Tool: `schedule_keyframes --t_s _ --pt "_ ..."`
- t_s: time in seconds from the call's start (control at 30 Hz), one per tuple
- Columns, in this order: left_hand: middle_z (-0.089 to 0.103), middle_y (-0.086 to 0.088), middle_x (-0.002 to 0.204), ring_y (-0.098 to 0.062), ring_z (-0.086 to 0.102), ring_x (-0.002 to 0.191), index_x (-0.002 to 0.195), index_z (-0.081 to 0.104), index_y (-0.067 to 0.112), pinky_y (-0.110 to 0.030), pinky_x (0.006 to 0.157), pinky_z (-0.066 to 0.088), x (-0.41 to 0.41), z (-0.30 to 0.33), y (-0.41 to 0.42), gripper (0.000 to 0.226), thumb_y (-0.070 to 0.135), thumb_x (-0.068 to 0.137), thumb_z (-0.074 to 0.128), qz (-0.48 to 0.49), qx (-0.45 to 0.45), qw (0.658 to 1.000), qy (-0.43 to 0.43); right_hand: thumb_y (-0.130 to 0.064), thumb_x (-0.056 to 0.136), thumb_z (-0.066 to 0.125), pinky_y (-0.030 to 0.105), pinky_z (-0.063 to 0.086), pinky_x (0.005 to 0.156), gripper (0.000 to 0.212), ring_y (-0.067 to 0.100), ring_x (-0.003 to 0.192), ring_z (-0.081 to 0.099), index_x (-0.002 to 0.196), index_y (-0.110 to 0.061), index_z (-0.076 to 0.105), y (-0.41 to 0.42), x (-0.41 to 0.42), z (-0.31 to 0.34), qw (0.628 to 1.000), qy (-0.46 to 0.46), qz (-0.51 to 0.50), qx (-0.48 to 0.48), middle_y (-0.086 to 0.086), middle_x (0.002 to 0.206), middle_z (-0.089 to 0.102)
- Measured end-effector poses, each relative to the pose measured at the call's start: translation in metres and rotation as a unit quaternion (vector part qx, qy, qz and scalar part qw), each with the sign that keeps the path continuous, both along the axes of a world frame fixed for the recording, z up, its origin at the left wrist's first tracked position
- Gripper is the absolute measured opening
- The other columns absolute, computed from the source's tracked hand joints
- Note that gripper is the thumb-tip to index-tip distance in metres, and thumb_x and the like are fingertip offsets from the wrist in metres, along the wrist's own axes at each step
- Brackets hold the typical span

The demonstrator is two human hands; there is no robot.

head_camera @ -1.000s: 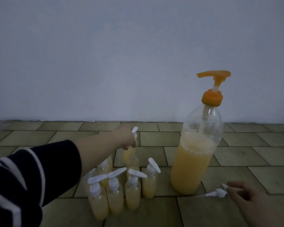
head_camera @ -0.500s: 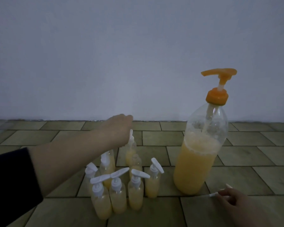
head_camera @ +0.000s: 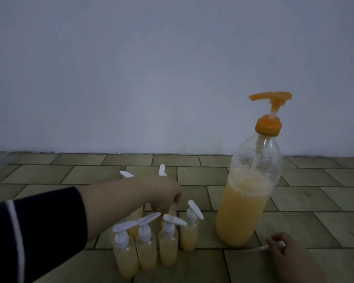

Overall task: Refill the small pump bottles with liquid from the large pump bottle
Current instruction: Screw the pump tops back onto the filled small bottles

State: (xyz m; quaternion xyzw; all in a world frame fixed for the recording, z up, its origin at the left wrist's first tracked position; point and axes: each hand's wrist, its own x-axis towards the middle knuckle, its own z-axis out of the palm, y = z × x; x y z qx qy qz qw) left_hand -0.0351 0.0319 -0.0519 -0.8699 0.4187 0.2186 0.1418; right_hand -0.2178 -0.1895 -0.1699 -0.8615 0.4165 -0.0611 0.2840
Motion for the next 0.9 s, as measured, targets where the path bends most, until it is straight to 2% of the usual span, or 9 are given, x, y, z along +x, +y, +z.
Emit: schedule_keyframes --t_s 0.17,0.3,0.4,0.47,0.57,0.63,0.73,0.83,0.9 --pt "0.060 -0.007 0.111 -0.017 0.054 0.082 0.125 0.053 0.011 -0.018 0.056 0.039 0.003 -0.009 0.001 0.042 0.020 0.087 0.064 0.003 -0.026 1.000 0.003 -0.035 0.093 0.051 0.031 0.042 0.082 0.025 0.027 0.107 0.059 0.113 -0.020 0.051 -0.002 0.000 0.002 1.000 0.015 -0.005 -0.008 0.013 0.116 0.063" --pt "0.061 0.005 0.100 -0.010 0.063 0.078 0.113 0.059 0.018 -0.019 0.061 0.049 0.004 0.013 0.011 0.037 0.026 0.079 0.072 0.070 -0.103 0.991 0.048 -0.031 0.088 0.060 0.032 0.043 0.075 0.015 0.028 0.090 0.062 0.084 -0.017 0.055 -0.006 -0.003 -0.003 1.000 -0.007 -0.021 0.008 0.010 0.086 0.059" --pt "0.062 0.013 0.099 -0.006 0.063 0.086 0.104 0.060 0.033 -0.025 0.075 0.054 0.005 0.041 0.028 0.034 0.037 0.074 0.074 0.105 -0.199 0.974 0.028 -0.022 0.084 0.066 0.031 0.039 0.074 0.015 0.030 0.091 0.061 0.075 -0.015 0.056 -0.010 -0.004 -0.005 0.998 -0.036 -0.033 0.031 0.008 0.089 0.057" --pt "0.061 0.016 0.099 -0.002 0.059 0.087 0.101 0.061 0.036 -0.022 0.071 0.049 0.002 0.058 0.045 0.031 0.038 0.073 0.075 0.130 -0.288 0.949 0.029 -0.014 0.082 0.068 0.033 0.037 0.075 0.015 0.028 0.083 0.054 0.072 -0.013 0.057 -0.012 -0.005 -0.001 0.994 -0.073 -0.056 0.065 0.011 0.088 0.055" --pt "0.066 0.013 0.096 -0.004 0.061 0.084 0.102 0.064 0.038 -0.022 0.072 0.047 -0.004 0.069 0.071 0.033 0.033 0.072 0.077 0.185 -0.457 0.867 0.073 -0.008 0.080 0.070 0.034 0.041 0.068 0.009 0.027 0.075 0.051 0.074 -0.012 0.065 -0.019 -0.010 0.011 0.969 -0.190 -0.099 0.124 0.020 0.082 0.062" --pt "0.071 0.006 0.094 -0.009 0.067 0.088 0.104 0.066 0.030 -0.027 0.080 0.051 -0.012 0.067 0.081 0.039 0.025 0.068 0.079 0.229 -0.583 0.767 0.139 -0.009 0.080 0.071 0.025 0.049 0.051 0.013 0.022 0.060 0.059 0.073 -0.019 0.068 -0.025 -0.014 0.022 0.938 -0.286 -0.108 0.164 0.009 0.065 0.066" --pt "0.074 -0.004 0.094 -0.017 0.069 0.090 0.099 0.069 0.013 -0.030 0.082 0.055 -0.027 0.059 0.084 0.039 0.024 0.062 0.072 0.269 -0.712 0.603 0.241 -0.011 0.082 0.066 0.013 0.047 0.042 0.013 0.001 0.044 0.057 0.074 -0.020 0.061 -0.032 -0.018 0.048 0.809 -0.477 -0.084 0.333 -0.008 0.053 0.064" --pt "0.074 -0.006 0.092 -0.024 0.069 0.089 0.097 0.070 0.011 -0.037 0.069 0.058 -0.044 0.046 0.076 0.028 0.025 0.072 0.064 0.293 -0.748 0.499 0.325 -0.029 0.078 0.064 0.019 0.053 0.059 0.013 0.006 0.067 0.064 0.076 -0.018 0.070 -0.028 -0.012 0.091 0.666 -0.549 0.066 0.501 -0.004 0.070 0.068" --pt "0.073 -0.007 0.097 -0.028 0.070 0.092 0.101 0.068 0.012 -0.046 0.074 0.057 -0.055 0.039 0.068 0.023 0.023 0.082 0.061 0.305 -0.741 0.484 0.352 -0.034 0.103 0.008 0.037 0.042 0.096 0.064 0.030 0.109 0.057 0.114 0.008 0.055 -0.028 -0.011 0.111 0.675 -0.565 0.094 0.465 0.025 0.112 0.061"
